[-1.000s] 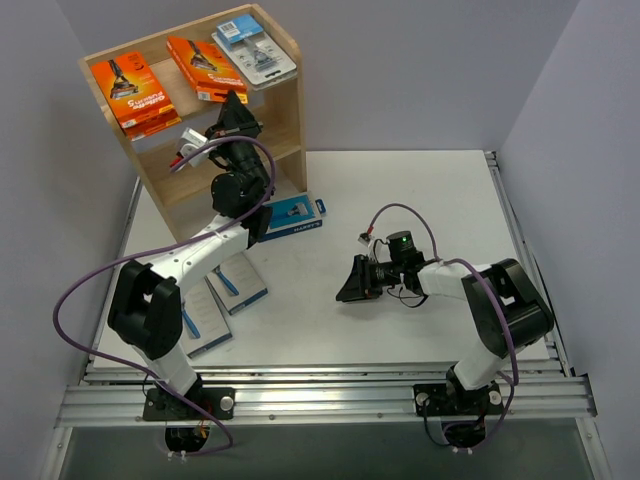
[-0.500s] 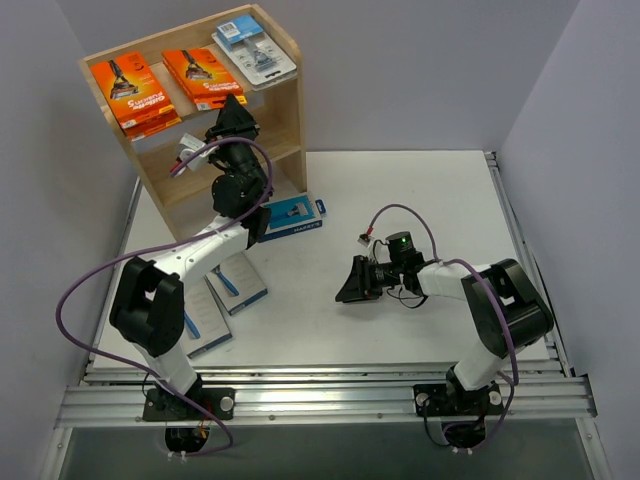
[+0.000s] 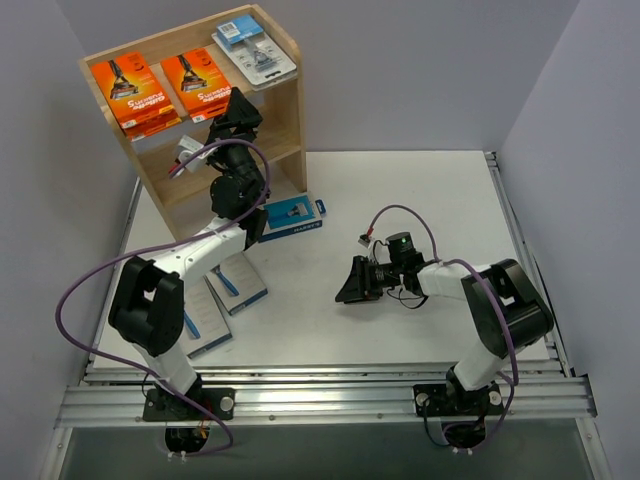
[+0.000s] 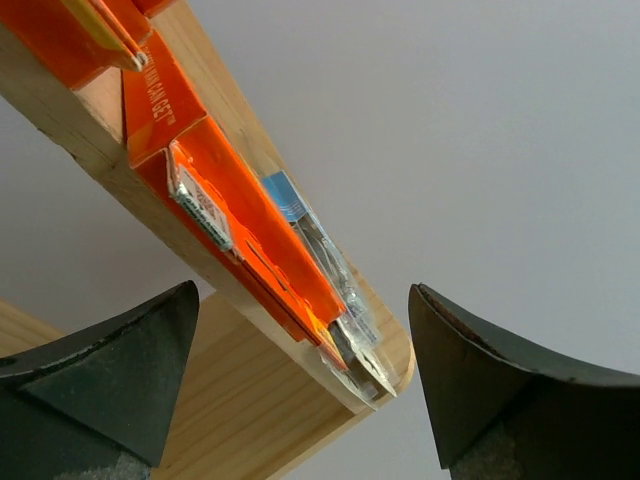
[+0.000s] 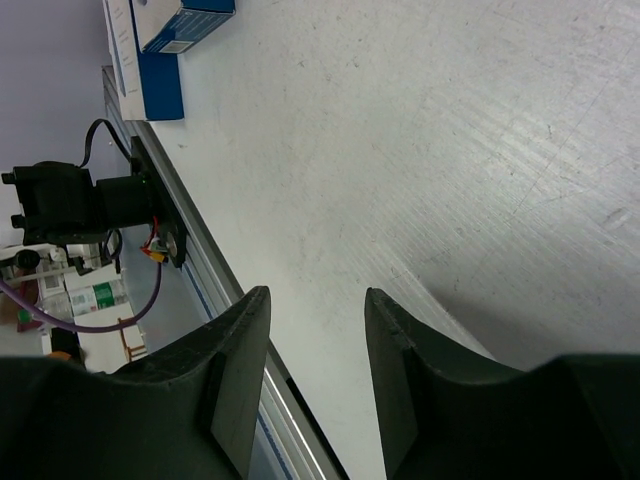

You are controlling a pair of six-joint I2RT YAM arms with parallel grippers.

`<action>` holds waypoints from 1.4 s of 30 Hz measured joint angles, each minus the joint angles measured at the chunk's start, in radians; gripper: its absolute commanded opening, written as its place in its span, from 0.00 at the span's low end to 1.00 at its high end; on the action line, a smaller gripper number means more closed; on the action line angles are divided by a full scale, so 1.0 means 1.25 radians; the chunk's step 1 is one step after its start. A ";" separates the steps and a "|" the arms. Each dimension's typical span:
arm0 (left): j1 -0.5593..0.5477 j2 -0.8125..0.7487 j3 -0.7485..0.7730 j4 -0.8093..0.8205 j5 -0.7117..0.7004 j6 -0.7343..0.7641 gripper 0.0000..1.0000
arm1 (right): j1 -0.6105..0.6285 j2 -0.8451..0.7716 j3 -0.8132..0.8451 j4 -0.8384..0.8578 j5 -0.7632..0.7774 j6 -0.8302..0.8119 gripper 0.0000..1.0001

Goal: Place and organize the shaving razors onto the shelf

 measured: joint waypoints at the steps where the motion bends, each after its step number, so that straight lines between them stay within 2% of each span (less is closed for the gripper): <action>1: 0.001 -0.002 0.000 -0.004 0.007 -0.003 0.94 | 0.000 0.000 0.000 -0.002 0.001 0.000 0.40; 11: -0.003 -0.071 -0.018 -0.067 0.082 -0.025 0.94 | -0.001 -0.011 -0.005 -0.009 0.014 0.000 0.44; 14: -0.027 -0.092 -0.018 -0.110 0.102 0.002 0.94 | -0.001 -0.013 -0.006 -0.009 0.016 0.001 0.51; 21: -0.081 -0.183 -0.029 -0.296 0.118 0.016 0.94 | -0.001 -0.028 -0.010 -0.010 0.021 0.000 0.59; 35: -0.071 -0.392 -0.131 -0.625 0.160 -0.037 0.94 | -0.001 -0.113 0.015 -0.058 0.064 0.025 0.56; 36: -0.064 -0.409 -0.134 -0.643 0.168 -0.037 0.94 | -0.001 -0.118 0.034 -0.065 0.073 0.035 0.59; 38: -0.052 -0.441 -0.141 -0.678 0.187 -0.035 0.94 | -0.001 -0.126 0.084 -0.083 0.093 0.056 0.74; 39: -0.046 -0.457 -0.141 -0.704 0.197 -0.032 0.94 | -0.001 -0.132 0.117 -0.097 0.106 0.064 0.99; 42: -0.043 -0.506 -0.141 -0.804 0.224 -0.016 0.94 | -0.002 -0.150 0.237 -0.114 0.154 0.092 1.00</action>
